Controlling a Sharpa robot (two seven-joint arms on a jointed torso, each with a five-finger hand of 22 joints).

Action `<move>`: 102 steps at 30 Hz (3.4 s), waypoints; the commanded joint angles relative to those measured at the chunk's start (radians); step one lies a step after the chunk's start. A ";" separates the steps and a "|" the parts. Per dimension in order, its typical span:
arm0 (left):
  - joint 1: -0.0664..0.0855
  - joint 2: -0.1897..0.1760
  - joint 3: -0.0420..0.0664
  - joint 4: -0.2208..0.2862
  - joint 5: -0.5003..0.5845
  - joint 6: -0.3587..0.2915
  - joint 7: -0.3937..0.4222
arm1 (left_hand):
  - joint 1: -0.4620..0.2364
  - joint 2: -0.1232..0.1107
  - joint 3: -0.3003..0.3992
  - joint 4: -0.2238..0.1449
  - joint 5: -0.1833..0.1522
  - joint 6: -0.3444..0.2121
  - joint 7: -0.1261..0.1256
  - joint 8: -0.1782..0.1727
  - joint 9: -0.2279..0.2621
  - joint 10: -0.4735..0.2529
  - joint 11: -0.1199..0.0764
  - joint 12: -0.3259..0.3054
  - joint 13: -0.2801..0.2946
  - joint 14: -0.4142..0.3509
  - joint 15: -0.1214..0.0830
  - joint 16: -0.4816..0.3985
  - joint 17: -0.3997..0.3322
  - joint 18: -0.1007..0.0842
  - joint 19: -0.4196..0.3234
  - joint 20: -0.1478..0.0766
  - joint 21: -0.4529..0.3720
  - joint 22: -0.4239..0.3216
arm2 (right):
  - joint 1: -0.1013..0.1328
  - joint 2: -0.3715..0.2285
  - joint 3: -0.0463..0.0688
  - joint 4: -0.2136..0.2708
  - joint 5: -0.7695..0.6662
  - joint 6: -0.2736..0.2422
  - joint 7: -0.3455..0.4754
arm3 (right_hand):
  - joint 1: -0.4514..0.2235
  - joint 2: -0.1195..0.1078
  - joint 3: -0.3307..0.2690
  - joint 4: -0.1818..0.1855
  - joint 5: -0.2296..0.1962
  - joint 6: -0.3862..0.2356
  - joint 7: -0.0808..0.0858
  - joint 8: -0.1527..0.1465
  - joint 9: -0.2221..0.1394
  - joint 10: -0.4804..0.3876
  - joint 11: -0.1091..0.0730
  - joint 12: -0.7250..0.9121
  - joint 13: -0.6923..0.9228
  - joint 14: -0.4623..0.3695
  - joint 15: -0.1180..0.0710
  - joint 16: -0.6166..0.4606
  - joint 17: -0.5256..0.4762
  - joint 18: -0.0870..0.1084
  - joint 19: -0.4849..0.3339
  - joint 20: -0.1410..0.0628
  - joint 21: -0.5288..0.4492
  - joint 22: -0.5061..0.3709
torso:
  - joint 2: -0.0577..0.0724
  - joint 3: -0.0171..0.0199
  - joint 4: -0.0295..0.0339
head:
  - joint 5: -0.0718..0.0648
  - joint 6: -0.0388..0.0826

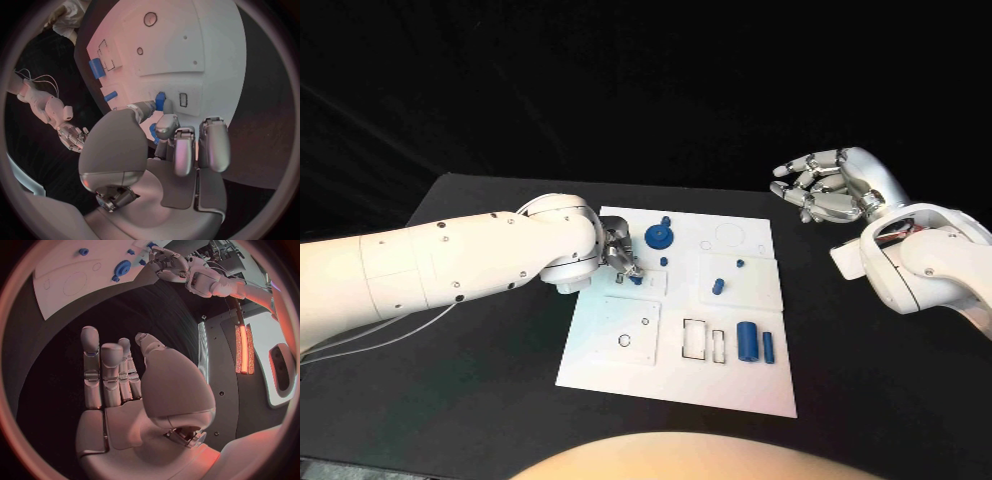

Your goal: Assemble the parts on the task board

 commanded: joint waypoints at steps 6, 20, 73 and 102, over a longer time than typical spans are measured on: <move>-0.003 -0.020 0.002 0.028 0.002 -0.077 -0.006 | -0.005 -0.001 0.160 -0.159 0.004 0.020 -0.012 0.004 0.004 0.011 -0.001 0.008 0.005 0.105 -0.009 0.002 0.263 -0.020 0.006 0.000 0.001 -0.001 | -0.001 -0.001 0.000 0.001 -0.003 -0.001 0.011 | -0.011 0.002 -0.001 0.009 0.007 -0.004 0.001 0.007 0.001 -0.005 -0.001 0.002 -0.002 0.003 0.000 -0.005 -0.003 0.017 0.001 -0.002 -0.008 -0.002 | 0.000 0.0008 0.0003 | -0.001 -0.002; -0.022 -0.050 0.002 0.062 -0.012 -0.160 0.030 | -0.009 -0.006 0.165 -0.162 0.004 0.025 -0.014 0.005 0.004 0.016 -0.003 0.011 0.008 0.105 -0.010 0.002 0.263 -0.021 0.009 -0.002 0.003 0.004 | -0.006 -0.002 0.000 -0.002 -0.002 0.000 0.012 | -0.011 0.002 -0.001 0.009 0.007 -0.004 0.001 0.007 0.001 -0.005 -0.001 0.002 -0.002 0.003 0.000 -0.005 -0.003 0.017 0.001 -0.002 -0.008 -0.002 | -0.002 0.0023 0.0005 | 0.004 -0.007; -0.052 -0.042 0.003 0.057 -0.057 -0.103 0.036 | -0.019 -0.018 0.177 -0.171 0.004 0.038 -0.019 0.004 0.004 0.025 -0.007 0.015 0.013 0.105 -0.014 0.002 0.263 -0.021 0.010 -0.004 0.003 0.004 | -0.014 -0.002 0.000 -0.005 0.006 0.002 0.018 | -0.013 0.002 0.000 0.011 0.010 -0.005 0.000 0.008 0.001 -0.006 -0.002 0.003 -0.003 0.004 0.000 -0.005 -0.002 0.017 0.002 -0.002 -0.010 -0.004 | -0.001 0.0015 -0.0009 | 0.002 -0.017; -0.052 -0.004 0.007 0.020 -0.038 -0.009 0.006 | -0.058 -0.012 0.177 -0.160 0.001 0.047 -0.031 0.000 0.010 0.037 -0.015 0.014 0.013 0.105 -0.020 0.002 0.263 -0.022 0.012 -0.006 0.005 0.008 | -0.015 -0.002 0.000 -0.004 0.006 0.005 0.019 | -0.012 0.006 0.004 0.013 0.015 -0.006 0.000 0.009 0.001 -0.007 -0.002 0.004 -0.005 0.004 -0.001 -0.011 -0.004 0.018 0.002 -0.002 -0.015 -0.007 | -0.001 0.0020 -0.0008 | -0.004 -0.020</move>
